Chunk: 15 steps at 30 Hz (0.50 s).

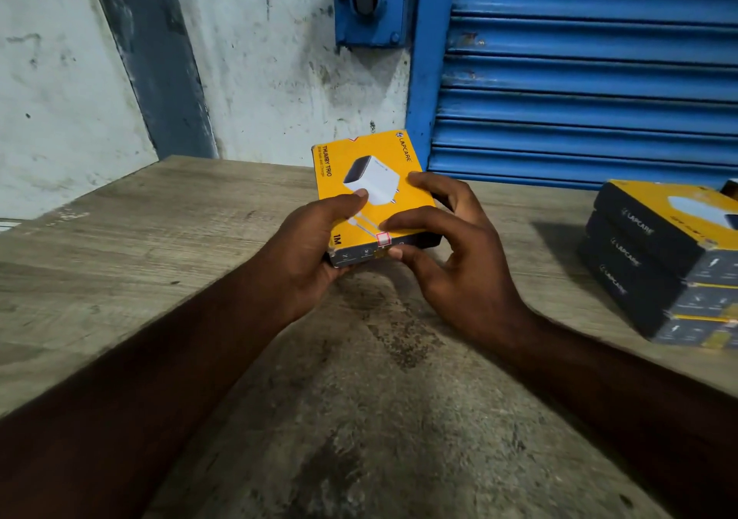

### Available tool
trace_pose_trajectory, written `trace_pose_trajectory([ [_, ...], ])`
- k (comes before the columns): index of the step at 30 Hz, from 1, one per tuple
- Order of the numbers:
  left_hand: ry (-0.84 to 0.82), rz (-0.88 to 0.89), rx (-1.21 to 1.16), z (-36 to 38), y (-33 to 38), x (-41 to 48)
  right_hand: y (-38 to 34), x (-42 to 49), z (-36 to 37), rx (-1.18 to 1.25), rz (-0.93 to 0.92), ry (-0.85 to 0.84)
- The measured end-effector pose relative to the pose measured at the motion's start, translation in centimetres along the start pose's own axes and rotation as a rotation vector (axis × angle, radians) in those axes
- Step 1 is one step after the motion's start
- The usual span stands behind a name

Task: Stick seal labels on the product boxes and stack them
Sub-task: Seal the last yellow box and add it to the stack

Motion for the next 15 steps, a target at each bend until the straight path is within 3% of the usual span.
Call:
trace_pose_trajectory([
  [15, 0.004, 0.026, 0.010, 0.19, -0.27, -0.15, -0.33, -0.19, 0.60, 0.119, 0.152, 0.003],
])
Point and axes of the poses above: each hand's wrist, its own x-axis towards the middle knuckle, its own z-axis out of the palm, y = z × x, the point moved 1 cm from there along x, towards the middle knuckle, and after that the axes turned 1 degree about z, right-handed, at the moved point
